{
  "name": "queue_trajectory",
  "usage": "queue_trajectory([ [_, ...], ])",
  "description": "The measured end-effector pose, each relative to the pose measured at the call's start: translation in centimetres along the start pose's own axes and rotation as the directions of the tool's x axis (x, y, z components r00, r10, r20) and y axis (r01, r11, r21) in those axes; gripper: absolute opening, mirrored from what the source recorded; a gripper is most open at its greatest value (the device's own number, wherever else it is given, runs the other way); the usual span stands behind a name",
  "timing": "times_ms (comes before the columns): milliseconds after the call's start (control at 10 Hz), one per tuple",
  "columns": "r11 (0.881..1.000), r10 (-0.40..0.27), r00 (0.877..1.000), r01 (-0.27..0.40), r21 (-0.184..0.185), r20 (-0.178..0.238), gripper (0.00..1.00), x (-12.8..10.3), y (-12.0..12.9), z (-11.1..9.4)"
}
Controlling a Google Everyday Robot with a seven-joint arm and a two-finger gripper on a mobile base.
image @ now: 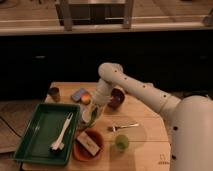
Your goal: Place pepper in paper cup
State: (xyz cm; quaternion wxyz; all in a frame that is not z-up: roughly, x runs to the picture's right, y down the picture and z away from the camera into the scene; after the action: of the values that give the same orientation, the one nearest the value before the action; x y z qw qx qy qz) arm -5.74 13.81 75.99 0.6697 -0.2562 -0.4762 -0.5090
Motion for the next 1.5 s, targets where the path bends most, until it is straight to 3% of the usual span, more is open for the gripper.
queue_trajectory([
  [300, 1.0, -0.006, 1.0, 0.006, -0.009, -0.009, 0.69, -0.2, -0.5, -0.3],
  [500, 1.0, -0.009, 1.0, 0.009, -0.014, -0.011, 0.8, -0.2, -0.6, -0.5],
  [1500, 0.999, -0.023, 1.0, 0.024, -0.027, 0.011, 0.8, 0.2, -1.3, -0.5],
])
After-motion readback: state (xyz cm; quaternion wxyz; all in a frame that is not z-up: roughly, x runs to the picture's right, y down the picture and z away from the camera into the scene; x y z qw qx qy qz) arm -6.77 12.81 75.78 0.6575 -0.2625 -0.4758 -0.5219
